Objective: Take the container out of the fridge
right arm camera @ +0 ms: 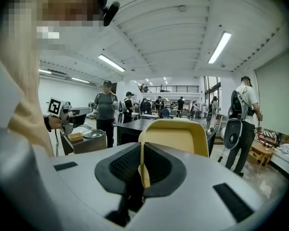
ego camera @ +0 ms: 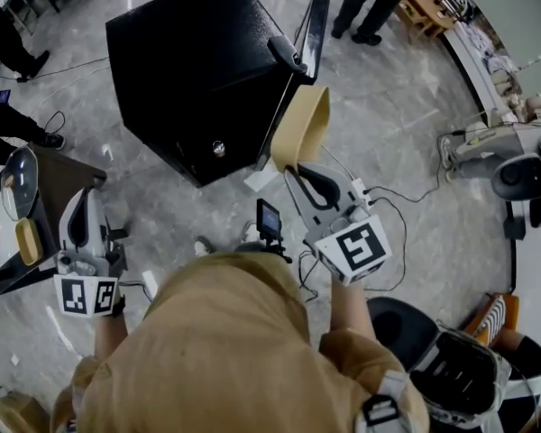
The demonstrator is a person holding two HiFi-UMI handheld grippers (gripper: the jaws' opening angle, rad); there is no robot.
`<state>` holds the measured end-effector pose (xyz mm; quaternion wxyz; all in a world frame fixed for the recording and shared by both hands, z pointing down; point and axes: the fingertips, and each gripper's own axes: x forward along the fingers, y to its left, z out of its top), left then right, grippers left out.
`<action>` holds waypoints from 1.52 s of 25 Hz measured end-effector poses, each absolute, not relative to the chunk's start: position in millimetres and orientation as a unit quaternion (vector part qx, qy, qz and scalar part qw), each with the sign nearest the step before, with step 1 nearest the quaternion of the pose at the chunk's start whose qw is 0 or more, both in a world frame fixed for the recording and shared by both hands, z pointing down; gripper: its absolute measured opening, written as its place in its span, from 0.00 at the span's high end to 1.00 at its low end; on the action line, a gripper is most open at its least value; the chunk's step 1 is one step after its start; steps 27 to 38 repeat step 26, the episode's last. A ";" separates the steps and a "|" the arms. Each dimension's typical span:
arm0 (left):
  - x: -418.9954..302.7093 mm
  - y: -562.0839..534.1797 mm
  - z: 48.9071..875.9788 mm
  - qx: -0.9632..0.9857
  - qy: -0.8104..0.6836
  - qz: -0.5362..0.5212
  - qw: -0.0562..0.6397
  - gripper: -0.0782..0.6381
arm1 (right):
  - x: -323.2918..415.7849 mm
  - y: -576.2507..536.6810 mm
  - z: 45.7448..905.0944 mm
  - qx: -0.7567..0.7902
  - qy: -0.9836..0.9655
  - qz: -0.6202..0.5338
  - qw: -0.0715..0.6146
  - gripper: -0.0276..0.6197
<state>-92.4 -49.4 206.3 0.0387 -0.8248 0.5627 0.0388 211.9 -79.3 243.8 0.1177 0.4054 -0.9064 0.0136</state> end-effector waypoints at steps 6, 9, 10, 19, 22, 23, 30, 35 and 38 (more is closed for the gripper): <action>-85.3 -49.4 204.7 -0.823 0.565 0.037 0.042 0.89 | 220.0 -77.5 242.5 0.407 -0.907 0.019 0.109 0.93; -82.4 -46.5 203.6 -0.822 0.566 0.037 0.042 0.89 | 222.7 -74.6 240.2 0.406 -0.908 0.020 0.105 0.93; -81.3 -45.4 203.4 -0.822 0.567 0.037 0.042 0.89 | 223.6 -73.9 239.1 0.405 -0.908 0.020 0.104 0.93; -79.1 -41.4 205.0 -0.821 0.568 0.035 0.042 0.89 | 221.9 -71.8 237.7 0.401 -0.910 0.015 0.100 0.93; -77.5 -41.1 206.1 -0.822 0.567 0.035 0.039 0.89 | 222.3 -71.5 234.5 0.400 -0.911 0.014 0.096 0.93; -76.8 -40.8 206.0 -0.822 0.567 0.035 0.039 0.89 | 222.4 -71.1 233.0 0.400 -0.911 0.013 0.096 0.93; -75.1 -39.7 204.7 -0.823 0.566 0.036 0.038 0.89 | 222.8 -69.5 229.4 0.400 -0.911 0.008 0.096 0.93; -75.1 -39.7 204.7 -0.823 0.566 0.036 0.038 0.89 | 222.8 -69.5 229.4 0.400 -0.911 0.008 0.096 0.93; -75.1 -39.7 204.7 -0.823 0.566 0.036 0.038 0.89 | 222.8 -69.5 229.4 0.400 -0.911 0.008 0.096 0.93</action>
